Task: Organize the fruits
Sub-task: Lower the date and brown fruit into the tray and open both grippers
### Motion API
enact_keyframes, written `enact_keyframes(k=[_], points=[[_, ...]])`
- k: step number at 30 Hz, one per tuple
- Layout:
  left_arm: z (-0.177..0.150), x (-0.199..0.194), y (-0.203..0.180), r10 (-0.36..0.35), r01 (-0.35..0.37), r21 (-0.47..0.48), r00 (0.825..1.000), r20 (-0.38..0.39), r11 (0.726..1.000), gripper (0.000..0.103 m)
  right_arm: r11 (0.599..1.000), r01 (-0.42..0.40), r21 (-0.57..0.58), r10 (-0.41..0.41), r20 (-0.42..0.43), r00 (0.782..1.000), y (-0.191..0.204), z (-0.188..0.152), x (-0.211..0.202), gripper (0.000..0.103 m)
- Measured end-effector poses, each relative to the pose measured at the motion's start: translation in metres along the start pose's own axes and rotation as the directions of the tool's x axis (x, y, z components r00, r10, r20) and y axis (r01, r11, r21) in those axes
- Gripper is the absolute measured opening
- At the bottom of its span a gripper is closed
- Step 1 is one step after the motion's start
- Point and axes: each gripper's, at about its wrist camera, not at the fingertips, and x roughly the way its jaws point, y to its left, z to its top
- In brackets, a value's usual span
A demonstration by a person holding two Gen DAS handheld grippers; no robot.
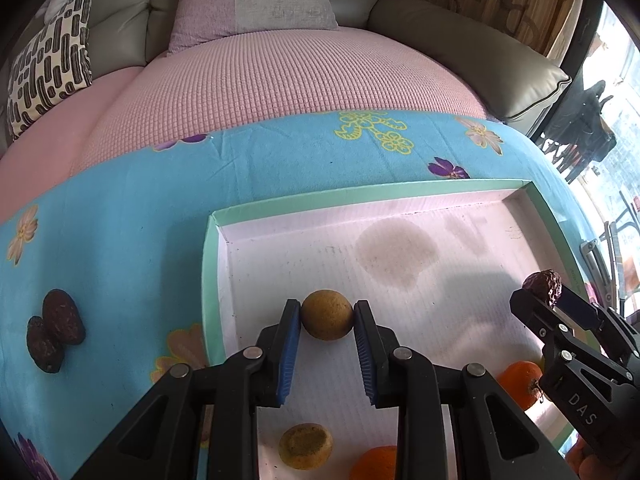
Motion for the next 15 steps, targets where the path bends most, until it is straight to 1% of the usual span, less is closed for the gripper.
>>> enact_keyframes(k=[15], points=[[0.001,0.001,0.000,0.005,-0.005,-0.002,1.000,-0.004,1.000,0.029,1.000,0.000,-0.009,0.000,-0.039,0.999,0.001,-0.001,0.011,0.057]])
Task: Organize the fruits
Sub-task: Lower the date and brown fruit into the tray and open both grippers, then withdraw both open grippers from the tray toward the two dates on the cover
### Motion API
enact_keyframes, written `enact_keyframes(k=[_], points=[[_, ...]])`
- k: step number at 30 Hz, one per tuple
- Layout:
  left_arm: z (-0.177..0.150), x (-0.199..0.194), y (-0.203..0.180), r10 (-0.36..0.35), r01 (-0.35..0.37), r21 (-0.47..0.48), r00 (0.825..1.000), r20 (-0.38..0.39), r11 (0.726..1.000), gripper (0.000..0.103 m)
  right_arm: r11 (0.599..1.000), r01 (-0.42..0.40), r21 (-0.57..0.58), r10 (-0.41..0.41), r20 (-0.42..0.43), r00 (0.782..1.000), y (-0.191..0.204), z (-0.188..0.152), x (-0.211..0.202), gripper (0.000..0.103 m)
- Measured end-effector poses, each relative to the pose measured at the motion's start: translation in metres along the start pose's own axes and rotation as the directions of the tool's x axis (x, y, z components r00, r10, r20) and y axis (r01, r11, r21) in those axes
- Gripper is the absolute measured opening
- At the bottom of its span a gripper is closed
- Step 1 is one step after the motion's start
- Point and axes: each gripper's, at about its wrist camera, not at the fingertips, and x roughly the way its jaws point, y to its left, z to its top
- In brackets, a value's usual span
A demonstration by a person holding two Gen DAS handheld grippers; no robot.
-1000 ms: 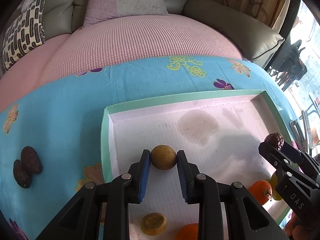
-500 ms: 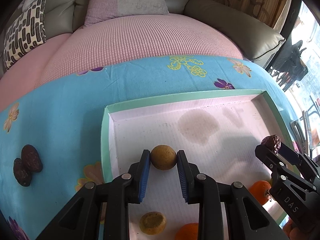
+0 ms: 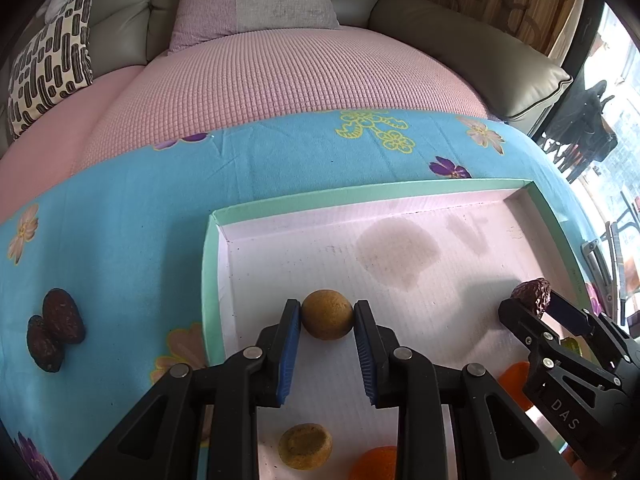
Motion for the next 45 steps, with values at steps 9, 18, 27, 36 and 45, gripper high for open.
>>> enact_keyframes(k=[9,18,27,36,45], points=[[0.001,0.000,0.000,0.004,-0.004,0.000,1.000,-0.004,1.000,0.029,1.000,0.012,-0.011,-0.012,-0.007,1.000,0.002,-0.001,0.002,0.057],[0.000,-0.003,-0.003,0.004,-0.004,0.008,1.000,-0.015,1.000,0.030,1.000,0.019,-0.018,-0.019,-0.012,1.000,0.004,-0.001,0.003,0.057],[0.000,-0.020,-0.007,0.015,-0.015,0.019,1.000,0.004,1.000,0.031,1.000,0.014,-0.024,-0.014,-0.029,0.999,0.004,0.000,-0.001,0.060],[0.000,-0.033,-0.008,0.022,-0.023,0.019,0.999,0.034,1.000,0.031,0.999,0.015,-0.042,-0.015,-0.001,1.000,0.008,0.004,-0.017,0.067],[-0.001,-0.037,0.005,0.071,-0.070,-0.002,0.996,0.048,0.998,0.070,0.999,0.018,-0.033,-0.019,-0.003,1.000,0.007,0.004,-0.019,0.067]])
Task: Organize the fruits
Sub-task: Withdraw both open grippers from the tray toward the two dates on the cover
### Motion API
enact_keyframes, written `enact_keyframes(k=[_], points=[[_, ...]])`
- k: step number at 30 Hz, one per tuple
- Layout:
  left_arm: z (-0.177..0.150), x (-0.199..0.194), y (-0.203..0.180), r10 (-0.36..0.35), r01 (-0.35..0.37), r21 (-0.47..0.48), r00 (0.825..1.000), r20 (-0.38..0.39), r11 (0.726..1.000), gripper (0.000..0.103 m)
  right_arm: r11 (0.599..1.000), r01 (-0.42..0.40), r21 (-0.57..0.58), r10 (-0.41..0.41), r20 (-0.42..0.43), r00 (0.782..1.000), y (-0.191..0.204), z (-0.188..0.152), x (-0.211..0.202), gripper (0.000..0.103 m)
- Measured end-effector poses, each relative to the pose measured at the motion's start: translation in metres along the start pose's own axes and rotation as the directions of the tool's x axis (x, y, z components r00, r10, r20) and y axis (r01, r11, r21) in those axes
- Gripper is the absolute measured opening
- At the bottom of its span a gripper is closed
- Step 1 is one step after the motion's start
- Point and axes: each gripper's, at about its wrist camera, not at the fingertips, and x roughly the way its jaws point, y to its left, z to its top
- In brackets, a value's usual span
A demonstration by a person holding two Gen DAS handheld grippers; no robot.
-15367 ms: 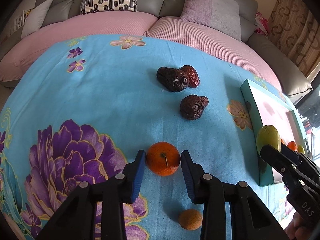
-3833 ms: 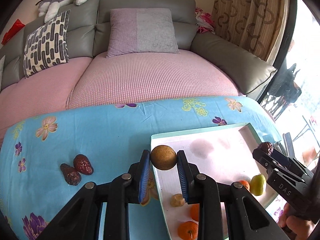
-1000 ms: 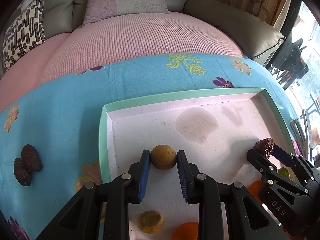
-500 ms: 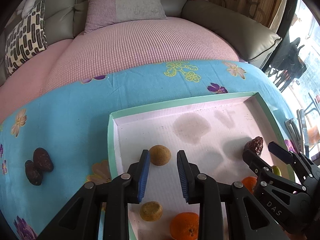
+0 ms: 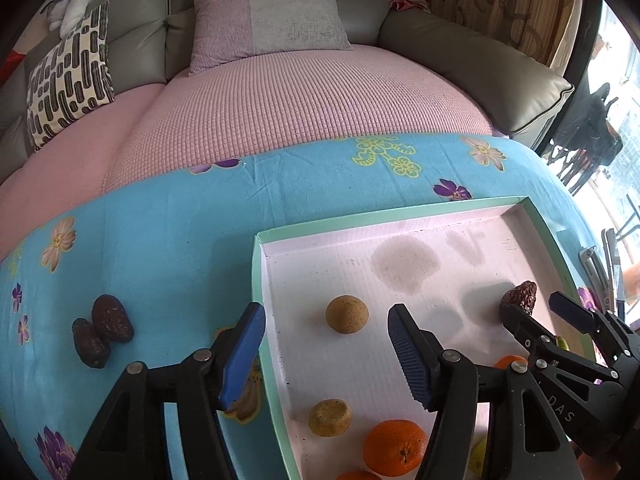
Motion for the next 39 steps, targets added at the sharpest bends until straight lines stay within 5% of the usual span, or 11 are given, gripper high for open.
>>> enact_keyframes(k=[7,9,12,30,39], points=[[-0.003,0.001,0.016,0.038,-0.037,-0.044,0.999,0.016,0.998,0.099,1.000,0.007,0.001,-0.007,-0.015,1.000,-0.001,0.000,0.004,0.069],[-0.004,0.000,0.022,0.048,-0.047,-0.057,0.999,0.023,0.997,0.100,1.000,0.013,0.003,-0.013,-0.014,1.000,-0.001,0.000,0.004,0.070],[-0.006,0.002,0.030,0.069,-0.067,-0.067,0.997,0.022,0.995,0.103,1.000,0.014,0.004,-0.014,-0.012,1.000,-0.002,0.000,0.006,0.088],[-0.032,-0.015,0.083,0.215,-0.193,-0.199,0.972,0.096,0.961,0.103,0.999,0.028,-0.022,-0.027,0.039,0.999,0.007,0.001,0.003,0.091],[-0.050,-0.030,0.097,0.327,-0.298,-0.212,0.938,0.118,0.931,0.103,1.000,0.004,-0.007,-0.004,0.033,0.999,0.012,0.002,0.002,0.091]])
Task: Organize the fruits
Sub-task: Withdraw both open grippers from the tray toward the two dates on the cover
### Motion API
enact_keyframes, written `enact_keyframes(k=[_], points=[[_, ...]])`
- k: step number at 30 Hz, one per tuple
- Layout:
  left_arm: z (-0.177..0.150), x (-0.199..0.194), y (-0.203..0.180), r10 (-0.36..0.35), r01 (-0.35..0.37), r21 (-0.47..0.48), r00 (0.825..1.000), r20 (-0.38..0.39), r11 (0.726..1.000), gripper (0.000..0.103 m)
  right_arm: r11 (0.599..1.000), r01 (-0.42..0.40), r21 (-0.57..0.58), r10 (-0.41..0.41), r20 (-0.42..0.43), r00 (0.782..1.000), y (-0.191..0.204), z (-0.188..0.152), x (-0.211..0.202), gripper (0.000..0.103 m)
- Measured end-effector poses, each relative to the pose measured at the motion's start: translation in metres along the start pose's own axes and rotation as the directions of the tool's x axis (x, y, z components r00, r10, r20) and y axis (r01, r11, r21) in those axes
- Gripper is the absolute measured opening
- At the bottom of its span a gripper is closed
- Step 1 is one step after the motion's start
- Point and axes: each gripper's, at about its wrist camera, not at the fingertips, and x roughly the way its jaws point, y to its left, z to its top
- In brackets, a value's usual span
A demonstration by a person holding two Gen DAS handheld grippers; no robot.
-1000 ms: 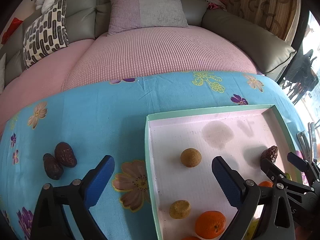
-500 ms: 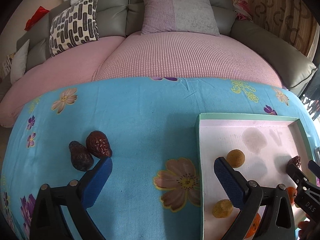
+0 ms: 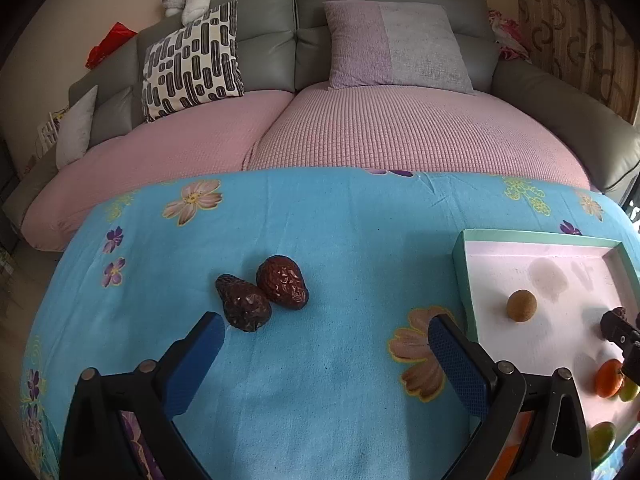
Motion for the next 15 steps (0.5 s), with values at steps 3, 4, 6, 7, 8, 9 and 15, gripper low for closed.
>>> enact_keyframes(k=[3,4,6,7,8,9,15], points=[[-0.002,0.000,0.007,0.036,-0.037,0.005,0.999,0.005,0.999,0.103,1.000,-0.018,-0.011,0.018,-0.009,1.000,0.007,0.001,-0.001,0.091],[-0.003,-0.001,0.011,0.041,-0.041,-0.005,0.999,0.005,0.999,0.103,1.000,-0.021,-0.020,0.021,-0.013,1.000,0.011,0.000,-0.001,0.091],[-0.003,0.001,0.021,0.059,-0.059,-0.037,0.998,-0.007,0.998,0.103,0.999,-0.038,-0.039,0.037,-0.019,0.999,0.019,0.000,-0.001,0.091],[-0.004,0.001,0.027,0.071,-0.072,-0.053,0.997,-0.015,0.996,0.103,0.998,-0.049,-0.045,0.048,-0.019,0.999,0.023,0.001,-0.001,0.091],[-0.004,0.003,0.032,0.081,-0.083,-0.065,0.996,-0.026,0.994,0.103,0.997,-0.060,-0.044,0.059,-0.017,0.998,0.027,0.001,-0.002,0.091],[-0.004,0.004,0.038,0.086,-0.088,-0.075,0.996,-0.034,0.993,0.103,0.997,-0.072,-0.042,0.071,-0.014,0.997,0.030,0.002,-0.003,0.091],[-0.005,0.008,0.084,0.105,-0.114,-0.179,0.993,-0.057,0.977,0.103,0.987,-0.128,-0.092,0.128,-0.009,0.992,0.059,0.004,-0.008,0.091]])
